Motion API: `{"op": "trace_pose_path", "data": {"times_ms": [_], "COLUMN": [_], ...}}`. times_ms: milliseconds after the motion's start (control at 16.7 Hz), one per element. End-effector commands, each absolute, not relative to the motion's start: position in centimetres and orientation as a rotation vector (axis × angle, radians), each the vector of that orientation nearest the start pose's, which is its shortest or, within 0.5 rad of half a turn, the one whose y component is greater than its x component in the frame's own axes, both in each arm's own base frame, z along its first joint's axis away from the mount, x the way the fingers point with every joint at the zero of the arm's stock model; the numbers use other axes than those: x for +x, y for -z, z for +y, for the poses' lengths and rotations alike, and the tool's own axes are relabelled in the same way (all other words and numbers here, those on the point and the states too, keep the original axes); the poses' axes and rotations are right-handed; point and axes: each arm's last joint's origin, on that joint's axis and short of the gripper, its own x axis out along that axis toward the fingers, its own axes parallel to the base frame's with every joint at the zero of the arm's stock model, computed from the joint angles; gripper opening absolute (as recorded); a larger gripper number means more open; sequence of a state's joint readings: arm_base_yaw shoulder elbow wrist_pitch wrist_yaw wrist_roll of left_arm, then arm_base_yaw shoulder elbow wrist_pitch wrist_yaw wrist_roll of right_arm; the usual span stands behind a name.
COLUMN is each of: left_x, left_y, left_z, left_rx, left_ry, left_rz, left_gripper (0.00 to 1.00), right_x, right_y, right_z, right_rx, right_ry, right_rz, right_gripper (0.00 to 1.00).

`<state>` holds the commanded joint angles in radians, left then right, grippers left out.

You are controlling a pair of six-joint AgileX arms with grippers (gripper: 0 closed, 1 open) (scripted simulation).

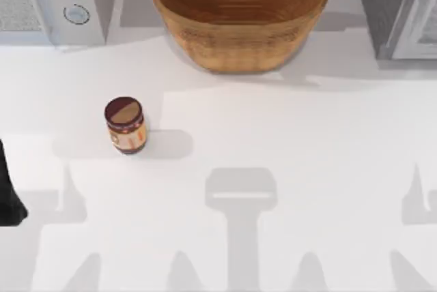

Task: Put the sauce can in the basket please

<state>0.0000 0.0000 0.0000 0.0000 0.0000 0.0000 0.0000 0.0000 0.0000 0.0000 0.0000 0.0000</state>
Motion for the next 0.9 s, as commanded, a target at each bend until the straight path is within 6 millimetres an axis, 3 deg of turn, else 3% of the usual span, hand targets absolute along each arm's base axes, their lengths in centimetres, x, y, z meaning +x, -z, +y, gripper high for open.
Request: {"op": "trace_pose_path", "data": {"times_ms": [240, 540, 720, 900], "left_x": [10.6, 11.8, 13.6, 16.7], "left_y": [-16.2, -18.2, -19.7, -20.8], "left_z": [-0.1, -0.3, -0.4, -0.3], "left_rx": [0.023, 0.198, 0.334, 0.446], "left_ry": [0.015, 0.154, 0.32, 0.546], "left_rz": [0.023, 0.201, 0.345, 0.472], "left_gripper": [1.0, 1.0, 1.0, 1.0], "right_x": [10.6, 10.6, 10.6, 10.6], "right_y": [-16.0, -16.0, -16.0, -16.0], "right_z": [-0.1, -0.1, -0.1, -0.1], "right_rx": [0.0, 0.0, 0.0, 0.0], "right_ry": [0.0, 0.0, 0.0, 0.0], "right_rz": [0.0, 0.0, 0.0, 0.0], "right_gripper": [1.0, 1.0, 1.0, 1.0]}}
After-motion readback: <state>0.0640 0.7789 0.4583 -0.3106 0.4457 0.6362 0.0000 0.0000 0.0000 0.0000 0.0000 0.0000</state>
